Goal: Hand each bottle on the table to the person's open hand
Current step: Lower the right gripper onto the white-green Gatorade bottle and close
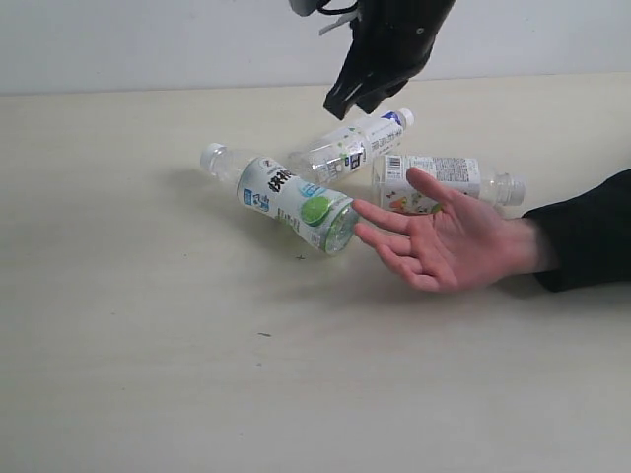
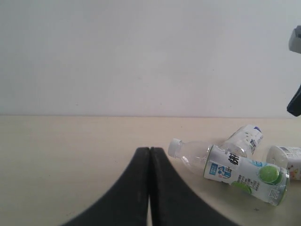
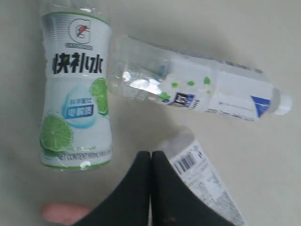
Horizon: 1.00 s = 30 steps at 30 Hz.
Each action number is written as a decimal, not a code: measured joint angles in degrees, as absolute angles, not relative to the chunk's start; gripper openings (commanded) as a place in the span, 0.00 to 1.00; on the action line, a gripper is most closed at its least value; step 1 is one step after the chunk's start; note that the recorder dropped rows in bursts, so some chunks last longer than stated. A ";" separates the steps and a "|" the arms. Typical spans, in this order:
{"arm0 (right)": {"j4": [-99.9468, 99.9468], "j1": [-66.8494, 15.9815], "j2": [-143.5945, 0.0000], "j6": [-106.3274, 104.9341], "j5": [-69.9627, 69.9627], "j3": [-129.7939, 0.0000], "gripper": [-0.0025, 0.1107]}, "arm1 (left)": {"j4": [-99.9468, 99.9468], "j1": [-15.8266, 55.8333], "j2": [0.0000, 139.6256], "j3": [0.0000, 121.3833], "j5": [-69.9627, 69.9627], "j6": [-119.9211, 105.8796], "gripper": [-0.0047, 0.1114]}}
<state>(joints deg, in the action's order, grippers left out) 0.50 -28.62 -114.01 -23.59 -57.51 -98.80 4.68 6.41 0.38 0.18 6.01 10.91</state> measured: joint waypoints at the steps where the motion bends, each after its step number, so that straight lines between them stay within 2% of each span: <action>1: 1.86 -28.62 -115.23 -24.30 -57.90 -99.76 0.03 | 4.68 6.41 0.38 0.18 6.01 10.91 0.05; 10: 8.54 -28.78 -121.67 -28.89 -58.58 -103.37 0.26 | 4.68 6.41 0.38 0.18 6.01 10.91 0.05; 16: 8.81 -29.27 -123.90 -29.01 -58.69 -103.37 0.51 | 4.68 6.41 0.38 0.18 6.01 10.91 0.05; 19: 8.81 -30.20 -124.78 -29.51 -57.57 -103.48 0.55 | 4.68 6.41 0.38 0.18 6.01 10.91 0.05; 23: 10.87 -30.61 -124.90 -29.50 -54.50 -103.48 0.56 | 4.68 6.41 0.38 0.18 6.01 10.91 0.05; 27: 11.22 -30.61 -124.99 -29.78 -54.13 -103.48 0.66 | 4.68 6.41 0.38 0.18 6.01 10.91 0.05; 30: 10.47 -30.61 -125.11 -29.87 -54.13 -103.48 0.66 | 4.68 6.41 0.38 0.18 6.01 10.91 0.05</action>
<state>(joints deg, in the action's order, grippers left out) 10.47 -30.61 -125.11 -29.87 -54.13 -103.48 4.68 6.41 0.38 0.18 6.01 10.91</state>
